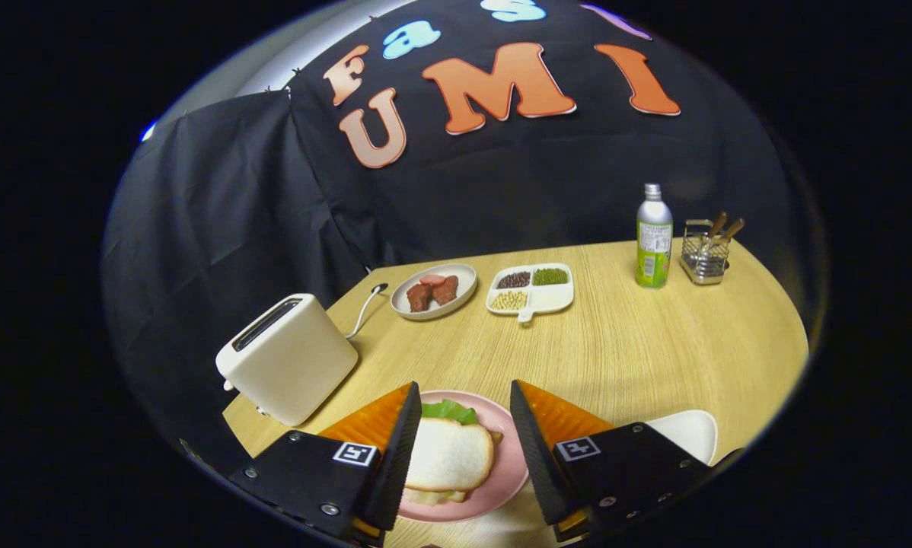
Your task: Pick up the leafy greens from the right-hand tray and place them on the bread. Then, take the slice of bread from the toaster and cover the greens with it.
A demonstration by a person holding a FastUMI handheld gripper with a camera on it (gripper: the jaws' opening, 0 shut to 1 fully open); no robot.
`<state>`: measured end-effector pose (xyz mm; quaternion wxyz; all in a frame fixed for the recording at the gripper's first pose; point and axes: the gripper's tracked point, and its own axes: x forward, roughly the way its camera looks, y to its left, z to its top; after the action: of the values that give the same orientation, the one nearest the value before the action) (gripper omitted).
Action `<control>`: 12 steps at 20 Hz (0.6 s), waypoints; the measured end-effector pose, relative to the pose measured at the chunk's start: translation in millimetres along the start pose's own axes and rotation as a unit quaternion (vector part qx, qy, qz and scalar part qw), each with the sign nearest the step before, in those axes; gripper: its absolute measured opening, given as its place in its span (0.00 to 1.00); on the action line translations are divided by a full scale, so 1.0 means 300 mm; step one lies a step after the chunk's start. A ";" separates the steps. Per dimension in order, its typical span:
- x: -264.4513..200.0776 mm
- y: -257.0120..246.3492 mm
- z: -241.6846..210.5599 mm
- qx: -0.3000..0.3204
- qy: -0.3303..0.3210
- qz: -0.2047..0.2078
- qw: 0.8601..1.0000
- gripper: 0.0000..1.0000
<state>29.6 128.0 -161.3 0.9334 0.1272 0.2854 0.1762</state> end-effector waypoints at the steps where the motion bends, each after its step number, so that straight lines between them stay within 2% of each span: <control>1: -0.040 0.017 0.041 -0.011 -0.021 -0.006 1.000 0.75; 7: -0.136 0.029 0.241 -0.064 -0.132 -0.049 0.988 0.88; 12: -0.235 0.016 0.378 -0.096 -0.229 -0.089 0.965 0.90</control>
<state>39.2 88.4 -33.9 0.9937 0.0477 0.0560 0.0848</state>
